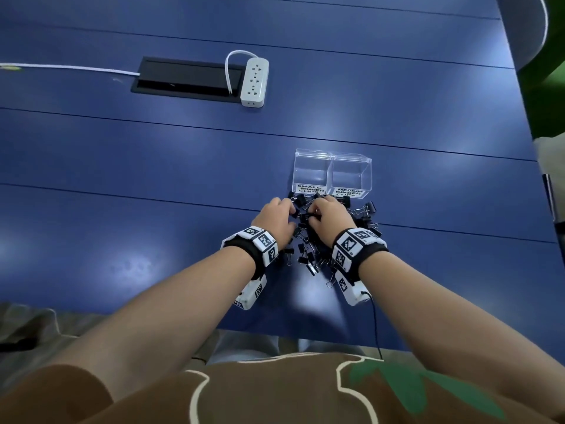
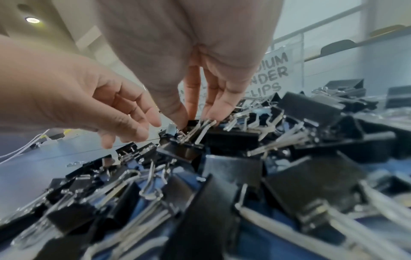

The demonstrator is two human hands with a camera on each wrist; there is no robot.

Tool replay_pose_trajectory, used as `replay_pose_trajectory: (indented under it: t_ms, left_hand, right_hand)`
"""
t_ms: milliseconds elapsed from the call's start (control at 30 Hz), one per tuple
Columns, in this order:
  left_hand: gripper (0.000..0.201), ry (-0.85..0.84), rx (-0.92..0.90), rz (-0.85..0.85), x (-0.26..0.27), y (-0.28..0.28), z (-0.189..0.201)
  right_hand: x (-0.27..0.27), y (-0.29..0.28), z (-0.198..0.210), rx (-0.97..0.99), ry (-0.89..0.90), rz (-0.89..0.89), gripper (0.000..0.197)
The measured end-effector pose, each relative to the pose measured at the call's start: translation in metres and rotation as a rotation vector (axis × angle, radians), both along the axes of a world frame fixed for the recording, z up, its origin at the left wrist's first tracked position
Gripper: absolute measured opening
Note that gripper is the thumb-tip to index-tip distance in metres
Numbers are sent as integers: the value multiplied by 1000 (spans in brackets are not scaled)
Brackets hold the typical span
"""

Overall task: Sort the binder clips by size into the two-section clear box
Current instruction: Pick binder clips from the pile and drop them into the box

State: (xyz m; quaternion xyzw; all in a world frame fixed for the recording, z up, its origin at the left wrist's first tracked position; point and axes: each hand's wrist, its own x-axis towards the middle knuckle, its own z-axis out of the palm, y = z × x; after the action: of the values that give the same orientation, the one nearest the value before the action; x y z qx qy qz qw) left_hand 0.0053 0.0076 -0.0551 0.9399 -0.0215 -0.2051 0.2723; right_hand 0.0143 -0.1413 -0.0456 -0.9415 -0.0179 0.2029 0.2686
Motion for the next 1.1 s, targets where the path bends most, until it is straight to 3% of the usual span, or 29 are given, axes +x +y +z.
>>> replay_pose_trajectory:
  t_ms: [167,433,600,800,967,1100]
  left_hand:
    - [29,-72,-18,-23,5,-9,0]
    - [25,-13,79,-97,10,-17,-2]
    - [12,-36,33,-79,10,-18,-3]
    - [8,-89,-187,136,27,-16,27]
    - [12,-150,-180,140,66,-20,50]
    - [18,-123,-146,86,78,-20,52]
  right_hand:
    - [-4,-11,4,142,11,-149,9]
    - [-2,-38,23,430,14,-462,22]
    - [29,-31,42,422,-74,-413,18]
    - [51,-15,42,316,-154,-301,19]
    - [29,-14,38,257,-167,-258,16]
    - [-1,-8,18,123,-39,-172,16]
